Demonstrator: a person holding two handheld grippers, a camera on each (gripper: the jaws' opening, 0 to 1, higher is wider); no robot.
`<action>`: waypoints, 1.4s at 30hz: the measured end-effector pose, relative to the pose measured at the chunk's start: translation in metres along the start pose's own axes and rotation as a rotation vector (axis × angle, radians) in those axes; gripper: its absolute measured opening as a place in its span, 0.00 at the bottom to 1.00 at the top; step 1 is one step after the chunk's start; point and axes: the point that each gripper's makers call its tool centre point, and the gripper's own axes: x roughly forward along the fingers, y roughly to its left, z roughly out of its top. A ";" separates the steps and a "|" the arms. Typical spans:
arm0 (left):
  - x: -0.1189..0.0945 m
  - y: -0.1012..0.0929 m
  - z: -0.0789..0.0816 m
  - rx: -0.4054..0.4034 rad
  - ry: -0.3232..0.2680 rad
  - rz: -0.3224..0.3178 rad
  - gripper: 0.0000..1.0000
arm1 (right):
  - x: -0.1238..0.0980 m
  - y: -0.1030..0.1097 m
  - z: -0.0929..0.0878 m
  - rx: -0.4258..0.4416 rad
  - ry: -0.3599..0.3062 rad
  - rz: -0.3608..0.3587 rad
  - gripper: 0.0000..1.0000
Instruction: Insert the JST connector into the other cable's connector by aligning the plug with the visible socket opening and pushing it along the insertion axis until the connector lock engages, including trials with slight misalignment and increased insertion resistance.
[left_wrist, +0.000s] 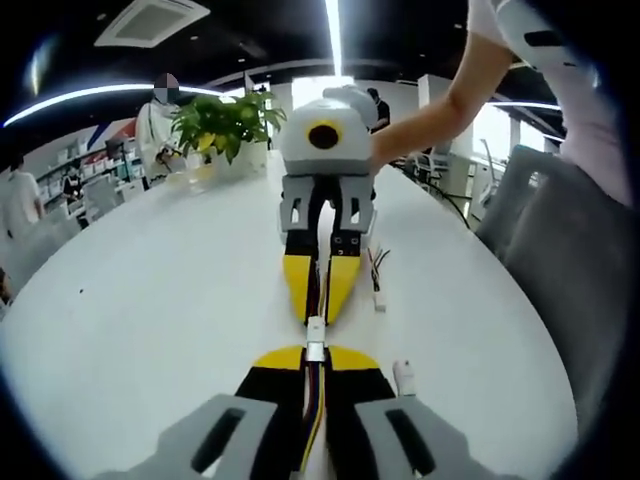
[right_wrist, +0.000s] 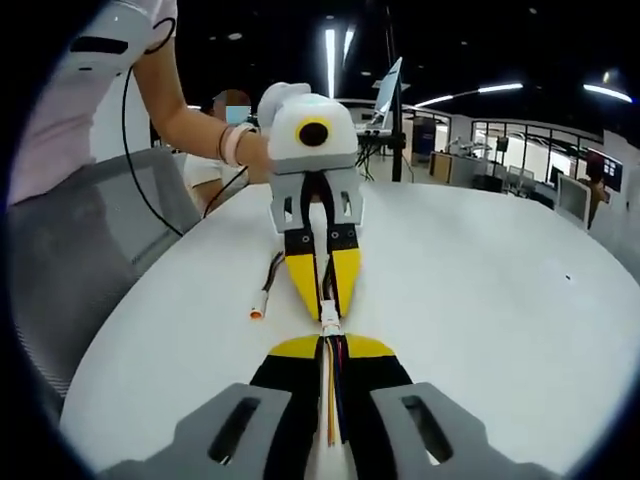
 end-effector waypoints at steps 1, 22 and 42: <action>0.000 0.000 0.000 -0.002 -0.001 0.001 0.00 | 0.000 0.000 0.000 -0.001 0.001 0.000 0.04; 0.002 -0.005 -0.002 -0.021 0.011 0.006 0.02 | 0.003 0.002 -0.004 0.037 -0.003 -0.017 0.07; -0.042 -0.013 0.038 0.073 -0.039 0.113 0.09 | -0.024 0.003 0.026 0.012 -0.064 -0.087 0.13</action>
